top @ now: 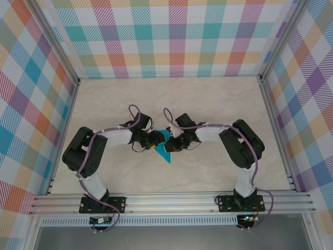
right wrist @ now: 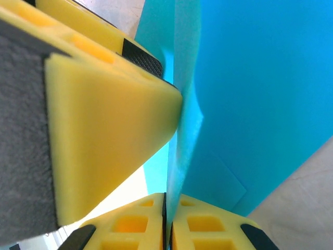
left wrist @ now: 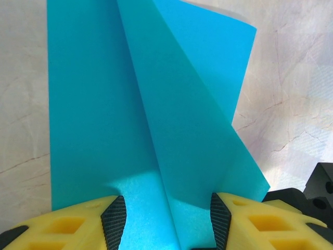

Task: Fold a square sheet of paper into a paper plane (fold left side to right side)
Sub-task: Fourth fold the wing at the center of the table.

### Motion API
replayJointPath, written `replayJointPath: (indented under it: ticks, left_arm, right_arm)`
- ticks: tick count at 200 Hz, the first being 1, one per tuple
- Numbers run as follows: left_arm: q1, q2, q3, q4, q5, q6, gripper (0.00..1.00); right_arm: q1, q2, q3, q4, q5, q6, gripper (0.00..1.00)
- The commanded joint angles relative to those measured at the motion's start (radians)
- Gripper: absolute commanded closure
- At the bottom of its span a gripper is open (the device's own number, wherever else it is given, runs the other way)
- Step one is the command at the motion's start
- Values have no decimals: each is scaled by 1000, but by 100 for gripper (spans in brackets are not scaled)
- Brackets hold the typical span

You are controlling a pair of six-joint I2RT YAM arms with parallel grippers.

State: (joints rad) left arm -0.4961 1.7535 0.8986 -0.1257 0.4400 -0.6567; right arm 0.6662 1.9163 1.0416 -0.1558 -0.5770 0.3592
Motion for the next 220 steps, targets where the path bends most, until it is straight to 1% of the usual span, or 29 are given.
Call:
replayJointPath:
  ticks: [1, 23, 28, 57, 70, 152, 220]
  left_arm:
    - [-8, 73, -2, -85, -86, 24, 49]
    - [-21, 87, 30, -144, -126, 37, 49]
    - [-24, 90, 37, -185, -135, 39, 49]
    - [-36, 97, 56, -219, -162, 45, 51]
    - [-37, 102, 59, -221, -164, 45, 52]
    - [-38, 110, 62, -227, -174, 42, 52]
    - [-38, 110, 63, -230, -174, 43, 53]
  right_arm:
    - [-10, 24, -11, 27, -42, 8, 89]
    - [-11, 28, -9, 29, -46, 9, 88]
    - [-12, 30, -8, 29, -47, 9, 88]
    - [-14, 29, -6, 29, -43, 10, 85]
    - [-16, 26, -8, 33, -42, 12, 82]
    - [-23, 10, -15, 60, -60, 16, 79]
    - [-33, -27, -33, 62, -54, 17, 72]
